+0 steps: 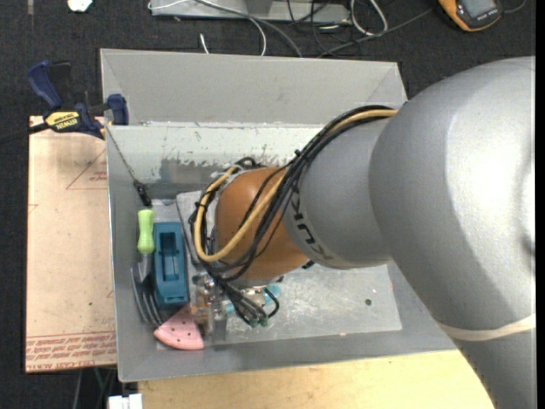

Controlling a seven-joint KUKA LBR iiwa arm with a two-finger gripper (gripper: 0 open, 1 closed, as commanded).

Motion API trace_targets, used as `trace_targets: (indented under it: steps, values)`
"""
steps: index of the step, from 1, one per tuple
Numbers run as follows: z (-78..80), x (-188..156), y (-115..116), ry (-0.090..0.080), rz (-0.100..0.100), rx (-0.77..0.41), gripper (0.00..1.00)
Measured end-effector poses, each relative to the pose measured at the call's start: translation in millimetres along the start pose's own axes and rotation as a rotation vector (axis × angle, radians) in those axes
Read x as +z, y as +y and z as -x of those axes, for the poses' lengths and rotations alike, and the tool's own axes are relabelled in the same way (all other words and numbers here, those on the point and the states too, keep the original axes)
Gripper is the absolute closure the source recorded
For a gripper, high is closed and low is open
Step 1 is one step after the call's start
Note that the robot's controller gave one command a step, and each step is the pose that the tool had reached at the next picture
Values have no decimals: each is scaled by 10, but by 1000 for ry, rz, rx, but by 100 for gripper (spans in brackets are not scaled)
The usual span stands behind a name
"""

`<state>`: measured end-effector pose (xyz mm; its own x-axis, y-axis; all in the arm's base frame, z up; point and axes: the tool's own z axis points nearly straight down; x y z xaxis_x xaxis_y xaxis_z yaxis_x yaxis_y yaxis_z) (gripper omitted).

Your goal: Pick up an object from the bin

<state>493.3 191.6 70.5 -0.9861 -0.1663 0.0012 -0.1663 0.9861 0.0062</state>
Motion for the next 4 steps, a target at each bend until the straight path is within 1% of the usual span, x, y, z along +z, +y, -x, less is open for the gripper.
trace_targets:
  steps: [1,2,3,4]
  values:
    - [0,0,0,0,0,0,100]
    - [-34,-348,-2,11,-2,1,100]
    - [-23,-654,3,8,-1,1,100]
    - [-13,-806,7,4,0,3,100]
